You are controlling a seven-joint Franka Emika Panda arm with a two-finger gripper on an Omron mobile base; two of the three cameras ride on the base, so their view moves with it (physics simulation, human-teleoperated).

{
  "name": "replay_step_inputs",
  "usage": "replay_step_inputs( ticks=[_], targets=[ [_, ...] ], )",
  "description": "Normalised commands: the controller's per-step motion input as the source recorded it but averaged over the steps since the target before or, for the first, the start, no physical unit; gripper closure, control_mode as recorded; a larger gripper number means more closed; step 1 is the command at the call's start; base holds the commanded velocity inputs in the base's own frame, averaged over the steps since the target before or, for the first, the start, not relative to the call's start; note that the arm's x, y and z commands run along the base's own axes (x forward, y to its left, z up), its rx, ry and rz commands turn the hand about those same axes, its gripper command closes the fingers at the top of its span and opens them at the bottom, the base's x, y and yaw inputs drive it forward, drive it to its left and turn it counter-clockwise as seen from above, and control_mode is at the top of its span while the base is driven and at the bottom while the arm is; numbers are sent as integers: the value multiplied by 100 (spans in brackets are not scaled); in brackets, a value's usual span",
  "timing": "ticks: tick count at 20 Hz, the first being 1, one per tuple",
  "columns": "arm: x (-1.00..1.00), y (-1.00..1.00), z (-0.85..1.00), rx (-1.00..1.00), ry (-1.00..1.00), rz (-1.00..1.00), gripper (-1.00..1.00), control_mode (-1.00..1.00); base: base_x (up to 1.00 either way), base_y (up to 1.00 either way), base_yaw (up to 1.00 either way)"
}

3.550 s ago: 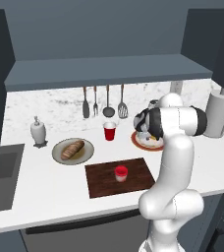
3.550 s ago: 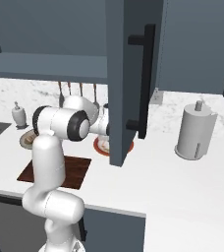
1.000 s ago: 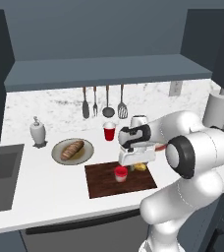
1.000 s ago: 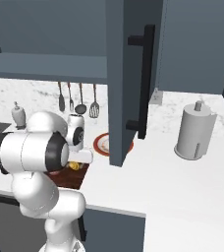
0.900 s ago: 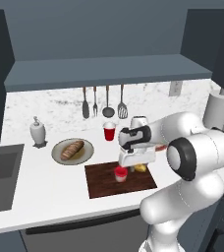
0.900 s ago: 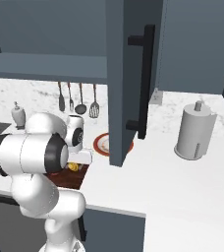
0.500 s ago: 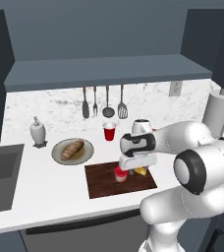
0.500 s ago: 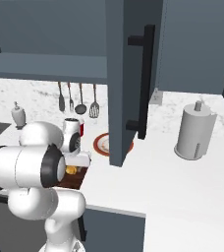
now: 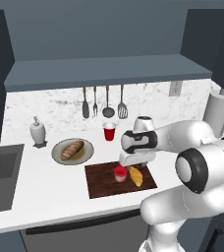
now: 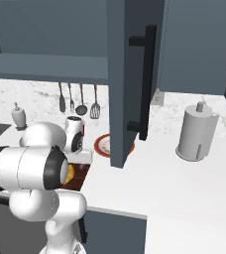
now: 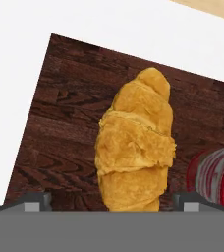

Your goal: From the different types of pastries on the counter, select a croissant and place it on the cutting board. Then retrieve a jar of jam from the cabinet and place it alongside the croissant on the cutting board.

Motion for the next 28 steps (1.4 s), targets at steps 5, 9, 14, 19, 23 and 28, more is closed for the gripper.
replay_step_inputs(
  ticks=[5, 9, 14, 19, 23, 28],
  targets=[
    [37, -15, 21, 1, 2, 8, -100, -100, 0, 0, 0],
    [-66, -77, 33, -10, 4, 5, -100, -100, 0, 0, 0],
    [-100, -70, 45, -12, -1, 3, -100, -100, 0, 0, 0],
    [-33, -53, 13, -11, -9, 3, -100, -100, 0, 0, 0],
    [0, -92, 0, -10, -20, 8, -100, -100, 0, 0, 0],
    [-8, -100, 0, -4, -17, 10, -100, -100, 0, 0, 0]
  ],
)
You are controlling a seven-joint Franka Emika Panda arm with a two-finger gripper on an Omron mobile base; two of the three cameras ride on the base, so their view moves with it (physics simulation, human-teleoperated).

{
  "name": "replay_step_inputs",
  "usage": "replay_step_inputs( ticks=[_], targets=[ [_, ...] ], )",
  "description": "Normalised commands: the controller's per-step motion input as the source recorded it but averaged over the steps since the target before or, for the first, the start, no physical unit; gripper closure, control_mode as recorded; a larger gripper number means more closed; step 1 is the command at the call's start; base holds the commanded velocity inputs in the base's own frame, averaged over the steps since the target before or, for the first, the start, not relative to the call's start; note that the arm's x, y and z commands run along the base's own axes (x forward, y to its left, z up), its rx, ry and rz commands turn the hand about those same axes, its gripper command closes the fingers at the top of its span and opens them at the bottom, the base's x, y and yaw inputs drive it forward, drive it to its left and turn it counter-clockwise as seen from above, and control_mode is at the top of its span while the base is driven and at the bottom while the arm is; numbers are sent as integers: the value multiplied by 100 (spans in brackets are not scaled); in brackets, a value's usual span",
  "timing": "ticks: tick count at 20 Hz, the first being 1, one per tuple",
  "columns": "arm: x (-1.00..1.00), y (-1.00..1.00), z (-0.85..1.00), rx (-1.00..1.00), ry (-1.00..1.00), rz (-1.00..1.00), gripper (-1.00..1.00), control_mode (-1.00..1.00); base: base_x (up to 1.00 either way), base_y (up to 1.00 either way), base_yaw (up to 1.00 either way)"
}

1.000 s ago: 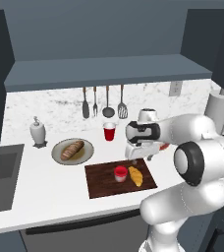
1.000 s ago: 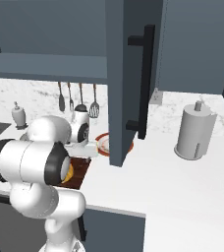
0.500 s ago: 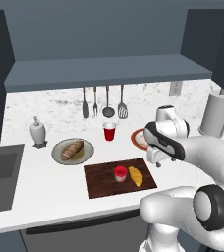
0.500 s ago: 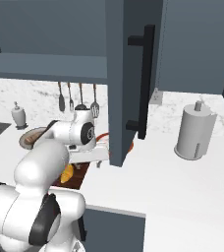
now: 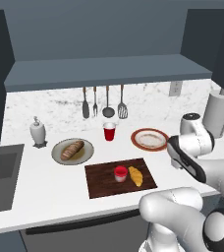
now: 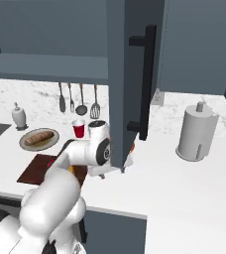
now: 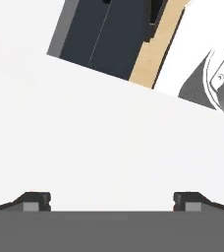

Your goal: From the different types of pastries on the counter, select a croissant and place it on the cutting board. Then retrieve a jar of jam from the cabinet and place it alongside the croissant on the cutting board.

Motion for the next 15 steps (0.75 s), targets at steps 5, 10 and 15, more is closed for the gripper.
replay_step_inputs(
  ticks=[5, 10, 15],
  targets=[
    [-82, -91, 0, 0, 0, 10, -100, -100, 0, 0, 0],
    [-100, -75, 0, -1, 0, 5, -100, -100, 0, 0, 0],
    [-97, -47, -1, -2, 1, 2, -100, -100, 0, 0, 0]
  ],
)
